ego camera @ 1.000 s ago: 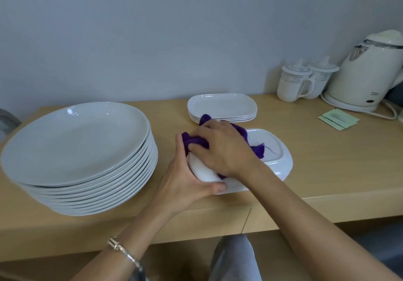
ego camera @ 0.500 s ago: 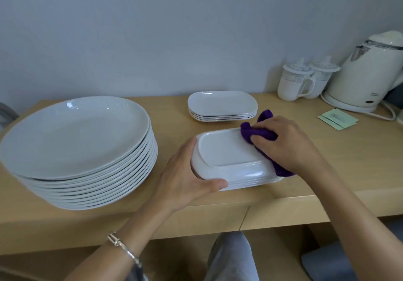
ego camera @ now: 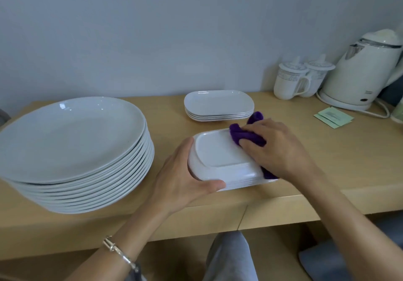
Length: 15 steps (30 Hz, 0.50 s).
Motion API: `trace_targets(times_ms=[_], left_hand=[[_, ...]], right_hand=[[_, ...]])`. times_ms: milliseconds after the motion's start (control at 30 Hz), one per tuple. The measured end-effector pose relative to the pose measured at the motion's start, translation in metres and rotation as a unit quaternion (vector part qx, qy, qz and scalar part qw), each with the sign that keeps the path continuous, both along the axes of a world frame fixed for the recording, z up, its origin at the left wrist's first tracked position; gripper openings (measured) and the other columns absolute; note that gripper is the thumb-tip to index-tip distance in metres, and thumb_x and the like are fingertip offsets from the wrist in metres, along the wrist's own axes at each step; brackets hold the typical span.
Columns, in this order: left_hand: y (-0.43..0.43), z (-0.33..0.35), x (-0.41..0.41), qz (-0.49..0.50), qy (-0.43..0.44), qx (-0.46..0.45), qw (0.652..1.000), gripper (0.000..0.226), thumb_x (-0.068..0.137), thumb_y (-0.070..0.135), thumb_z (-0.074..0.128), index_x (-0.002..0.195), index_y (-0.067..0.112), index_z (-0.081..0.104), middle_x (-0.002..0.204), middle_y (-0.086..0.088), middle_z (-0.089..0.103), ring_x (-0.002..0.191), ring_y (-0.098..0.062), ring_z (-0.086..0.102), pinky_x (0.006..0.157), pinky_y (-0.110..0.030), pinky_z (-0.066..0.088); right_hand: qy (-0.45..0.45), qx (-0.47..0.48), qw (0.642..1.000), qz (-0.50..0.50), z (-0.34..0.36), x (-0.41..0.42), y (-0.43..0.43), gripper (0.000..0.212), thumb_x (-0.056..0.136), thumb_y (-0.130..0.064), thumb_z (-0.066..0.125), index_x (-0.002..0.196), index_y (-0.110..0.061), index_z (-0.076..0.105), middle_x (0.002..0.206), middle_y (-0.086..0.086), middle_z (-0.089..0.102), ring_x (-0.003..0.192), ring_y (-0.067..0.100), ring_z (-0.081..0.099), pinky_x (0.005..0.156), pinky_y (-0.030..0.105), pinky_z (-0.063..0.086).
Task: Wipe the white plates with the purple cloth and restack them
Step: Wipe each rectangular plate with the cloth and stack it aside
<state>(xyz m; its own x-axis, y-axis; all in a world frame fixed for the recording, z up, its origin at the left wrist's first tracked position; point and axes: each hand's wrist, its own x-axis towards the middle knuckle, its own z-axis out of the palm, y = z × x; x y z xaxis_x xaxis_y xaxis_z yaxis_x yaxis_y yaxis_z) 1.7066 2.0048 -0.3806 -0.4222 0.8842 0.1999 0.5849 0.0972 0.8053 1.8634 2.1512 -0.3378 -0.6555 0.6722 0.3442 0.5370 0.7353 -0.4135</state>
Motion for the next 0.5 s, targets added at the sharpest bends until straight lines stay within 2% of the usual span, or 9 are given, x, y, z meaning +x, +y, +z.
trace_targets(times_ms=[67,100,167,267,333,400,500], left_hand=[[0.001,-0.001,-0.001,-0.004,-0.002,-0.001,1.000,0.079,0.048,0.058,0.078,0.115,0.064,0.036,0.116,0.041,0.049,0.110,0.013,0.049,0.083,-0.017,0.045],[0.001,-0.001,-0.001,-0.009,-0.001,-0.001,1.000,0.079,0.049,0.058,0.078,0.116,0.064,0.037,0.116,0.040,0.050,0.110,0.013,0.049,0.082,-0.016,0.045],[0.000,0.000,-0.001,-0.008,0.004,-0.001,1.000,0.077,0.047,0.060,0.075,0.107,0.076,0.030,0.113,0.048,0.045,0.108,0.020,0.045,0.080,-0.012,0.041],[-0.001,0.001,0.000,-0.002,0.007,-0.011,1.000,0.077,0.043,0.064,0.071,0.098,0.084,0.021,0.108,0.057,0.039,0.103,0.027,0.040,0.080,-0.009,0.039],[0.000,-0.002,-0.001,-0.002,-0.002,-0.008,1.000,0.081,0.045,0.063,0.074,0.109,0.074,0.026,0.113,0.047,0.048,0.108,0.019,0.047,0.088,-0.020,0.047],[0.001,-0.006,-0.003,-0.005,-0.016,0.000,1.000,0.082,0.046,0.059,0.079,0.117,0.058,0.037,0.115,0.035,0.056,0.108,0.008,0.055,0.090,-0.032,0.052],[0.001,-0.008,-0.005,-0.015,-0.012,0.005,1.000,0.086,0.046,0.059,0.080,0.122,0.052,0.040,0.117,0.031,0.058,0.111,0.003,0.056,0.092,-0.037,0.052]], right_hand=[[0.003,-0.048,0.997,-0.064,0.003,0.004,0.023,0.031,0.088,-0.037,0.056,0.118,-0.037,0.063,0.114,-0.003,0.060,0.104,0.020,0.052,0.083,0.027,0.036],[0.002,-0.071,0.994,-0.082,0.004,-0.001,0.031,0.028,0.088,-0.037,0.055,0.115,-0.036,0.063,0.109,-0.002,0.062,0.097,0.020,0.055,0.076,0.028,0.037],[-0.026,-0.071,0.993,-0.092,0.008,-0.020,0.039,0.026,0.088,-0.041,0.053,0.110,-0.034,0.064,0.103,0.000,0.063,0.091,0.022,0.057,0.071,0.029,0.037],[-0.075,-0.027,0.996,-0.047,0.011,-0.059,0.026,0.031,0.088,-0.046,0.050,0.113,-0.034,0.064,0.112,0.000,0.062,0.102,0.025,0.057,0.079,0.032,0.043],[-0.069,-0.011,0.997,0.014,0.005,-0.080,0.005,0.033,0.088,-0.046,0.051,0.117,-0.035,0.062,0.116,0.001,0.061,0.107,0.026,0.055,0.088,0.035,0.044],[-0.055,0.018,0.996,0.062,0.001,-0.084,-0.017,0.037,0.089,-0.046,0.051,0.123,-0.034,0.060,0.115,0.002,0.059,0.108,0.027,0.053,0.095,0.038,0.040],[-0.024,0.037,0.994,0.098,-0.002,-0.058,-0.026,0.038,0.090,-0.045,0.053,0.127,-0.036,0.057,0.118,-0.005,0.057,0.111,0.019,0.048,0.097,0.030,0.033]])
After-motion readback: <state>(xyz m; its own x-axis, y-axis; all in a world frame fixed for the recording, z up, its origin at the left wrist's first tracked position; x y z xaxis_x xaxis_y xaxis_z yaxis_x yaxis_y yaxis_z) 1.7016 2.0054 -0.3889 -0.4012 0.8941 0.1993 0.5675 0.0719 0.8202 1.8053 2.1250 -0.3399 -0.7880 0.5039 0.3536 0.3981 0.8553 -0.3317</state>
